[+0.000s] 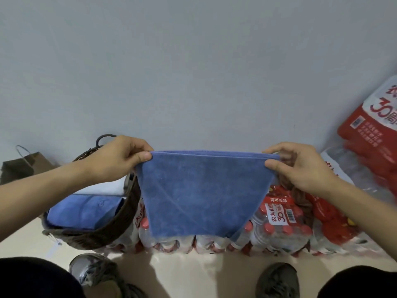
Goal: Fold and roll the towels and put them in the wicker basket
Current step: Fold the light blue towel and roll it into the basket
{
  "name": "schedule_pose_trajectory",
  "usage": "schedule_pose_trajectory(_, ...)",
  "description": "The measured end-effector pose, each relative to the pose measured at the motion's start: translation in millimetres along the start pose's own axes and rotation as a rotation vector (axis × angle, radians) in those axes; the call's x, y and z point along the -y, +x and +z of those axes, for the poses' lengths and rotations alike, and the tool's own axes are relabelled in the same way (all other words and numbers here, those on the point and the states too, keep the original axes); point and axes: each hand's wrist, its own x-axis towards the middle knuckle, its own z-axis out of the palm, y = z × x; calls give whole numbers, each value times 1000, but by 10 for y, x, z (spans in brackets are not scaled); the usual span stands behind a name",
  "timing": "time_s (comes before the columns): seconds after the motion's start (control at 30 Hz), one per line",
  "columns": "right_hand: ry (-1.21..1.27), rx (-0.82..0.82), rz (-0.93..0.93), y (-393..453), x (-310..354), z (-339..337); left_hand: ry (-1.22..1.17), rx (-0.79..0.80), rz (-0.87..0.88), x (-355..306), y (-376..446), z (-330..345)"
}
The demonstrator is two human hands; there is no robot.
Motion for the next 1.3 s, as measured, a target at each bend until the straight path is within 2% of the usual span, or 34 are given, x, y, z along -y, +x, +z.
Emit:
schedule_pose_trajectory(0.1, 134, 66, 29, 6, 5, 29, -97, -86, -98, 43, 28, 23)
schedule_pose_trajectory(0.2, 117, 51, 42, 10, -43, 88, -173, -150, -194, 74, 73, 67)
schedule_pose_trajectory(0.37, -247, -139, 19, 153, -138, 59, -197, -177, -295, 120, 118, 75)
schedule_pose_trajectory(0.47, -397, -136, -16, 204, -200, 89, -201, -164, -300, 107, 141, 106)
schedule_pose_trajectory(0.63, -235, -146, 43, 282, -331, 117, -295, -187, -273, 33, 160, 157)
schedule_pose_trajectory(0.7, -159, -186, 70, 302, -306, 116, -410, -190, -297, -4, 174, 162)
schedule_pose_trajectory(0.77, 24, -197, 127, 297, -253, 152, -546, -178, -344, -34, 202, 168)
schedule_pose_trajectory(0.83, 179, -143, 200, 271, -183, 183, -569, -166, -385, -47, 235, 168)
schedule_pose_trajectory(0.9, 228, -31, 254, 230, -151, 176, -487, -127, -387, -36, 247, 150)
schedule_pose_trajectory(1.03, 274, 278, 359, 142, -187, 92, -329, 74, -376, 21, 196, 70)
schedule_pose_trajectory(1.2, 283, 572, 539, 100, -331, 5, -210, 356, -402, 145, 116, 58)
schedule_pose_trajectory(1.3, 114, 610, 613, 87, -449, 43, -153, 289, -493, 280, 123, 328)
